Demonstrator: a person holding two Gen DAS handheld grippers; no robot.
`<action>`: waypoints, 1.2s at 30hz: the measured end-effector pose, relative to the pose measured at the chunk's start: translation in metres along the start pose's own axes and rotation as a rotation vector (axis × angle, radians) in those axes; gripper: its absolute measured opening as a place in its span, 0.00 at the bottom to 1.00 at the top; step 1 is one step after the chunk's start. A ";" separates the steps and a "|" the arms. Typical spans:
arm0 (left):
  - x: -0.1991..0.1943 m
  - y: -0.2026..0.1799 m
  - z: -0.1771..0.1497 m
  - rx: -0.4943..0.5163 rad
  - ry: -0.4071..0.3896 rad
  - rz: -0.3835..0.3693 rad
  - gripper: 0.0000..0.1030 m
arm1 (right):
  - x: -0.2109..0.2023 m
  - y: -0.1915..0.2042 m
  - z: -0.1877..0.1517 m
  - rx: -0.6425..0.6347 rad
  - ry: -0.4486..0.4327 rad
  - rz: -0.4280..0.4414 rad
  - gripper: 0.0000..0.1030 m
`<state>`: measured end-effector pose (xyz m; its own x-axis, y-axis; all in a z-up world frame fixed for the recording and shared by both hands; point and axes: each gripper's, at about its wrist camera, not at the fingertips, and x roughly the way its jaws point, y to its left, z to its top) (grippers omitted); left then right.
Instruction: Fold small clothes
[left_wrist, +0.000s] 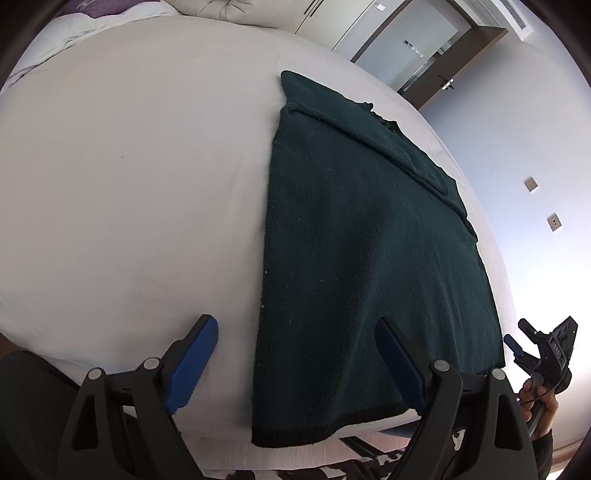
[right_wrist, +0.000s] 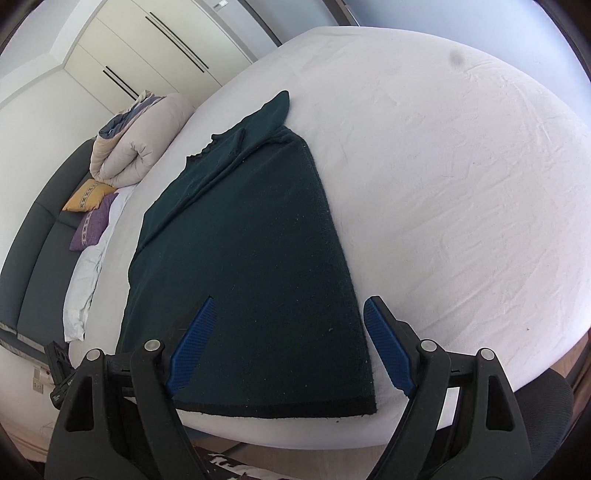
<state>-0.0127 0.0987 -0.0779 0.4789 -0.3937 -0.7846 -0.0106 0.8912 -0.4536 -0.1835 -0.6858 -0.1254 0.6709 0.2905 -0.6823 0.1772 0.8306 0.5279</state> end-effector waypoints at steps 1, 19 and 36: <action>0.000 0.001 -0.001 0.007 0.011 -0.002 0.86 | 0.000 0.001 0.000 -0.009 0.006 -0.007 0.80; 0.004 0.032 -0.017 -0.191 0.226 -0.200 0.59 | 0.001 -0.049 -0.003 0.199 0.063 0.182 0.78; -0.009 0.035 -0.014 -0.226 0.123 -0.202 0.06 | -0.014 -0.070 0.001 0.253 0.065 0.150 0.74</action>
<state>-0.0295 0.1301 -0.0927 0.3819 -0.5938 -0.7082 -0.1272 0.7252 -0.6767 -0.2044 -0.7485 -0.1522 0.6569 0.4376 -0.6140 0.2590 0.6338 0.7288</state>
